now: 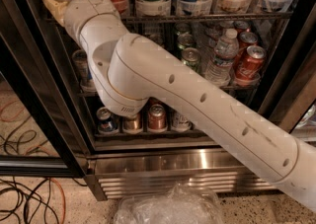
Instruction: Pick blue plastic bottle from top shelf of fridge
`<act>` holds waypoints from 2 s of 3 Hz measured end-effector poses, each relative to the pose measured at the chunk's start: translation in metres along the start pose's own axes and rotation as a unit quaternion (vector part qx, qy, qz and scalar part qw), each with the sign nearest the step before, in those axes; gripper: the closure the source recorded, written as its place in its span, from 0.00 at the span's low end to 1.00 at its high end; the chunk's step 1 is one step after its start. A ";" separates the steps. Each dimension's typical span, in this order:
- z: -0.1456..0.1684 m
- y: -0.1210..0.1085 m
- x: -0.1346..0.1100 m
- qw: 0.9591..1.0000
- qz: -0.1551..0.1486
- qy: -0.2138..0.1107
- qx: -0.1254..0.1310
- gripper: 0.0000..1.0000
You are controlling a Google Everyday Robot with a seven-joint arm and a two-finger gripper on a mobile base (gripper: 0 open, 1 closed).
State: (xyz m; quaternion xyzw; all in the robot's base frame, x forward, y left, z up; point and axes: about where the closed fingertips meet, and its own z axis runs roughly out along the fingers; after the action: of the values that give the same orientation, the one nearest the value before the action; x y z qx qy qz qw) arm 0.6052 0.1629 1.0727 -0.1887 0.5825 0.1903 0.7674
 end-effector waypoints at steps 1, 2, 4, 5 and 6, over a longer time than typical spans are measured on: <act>0.013 -0.004 -0.001 1.000 0.000 -0.002 -0.011 0.31; 0.026 -0.005 -0.002 1.000 -0.002 -0.003 -0.020 0.32; 0.044 0.009 0.003 0.999 0.002 0.003 -0.033 0.33; 0.047 0.019 0.007 0.999 0.003 0.007 -0.033 0.35; 0.047 0.019 0.007 0.999 0.003 0.007 -0.033 0.58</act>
Offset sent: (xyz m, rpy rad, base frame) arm 0.0365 0.0143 0.0122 -0.0165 -0.0152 0.0575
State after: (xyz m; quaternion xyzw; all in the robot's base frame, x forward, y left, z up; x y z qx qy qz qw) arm 0.6360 0.2043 1.0766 -0.2138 0.5819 0.2106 0.7559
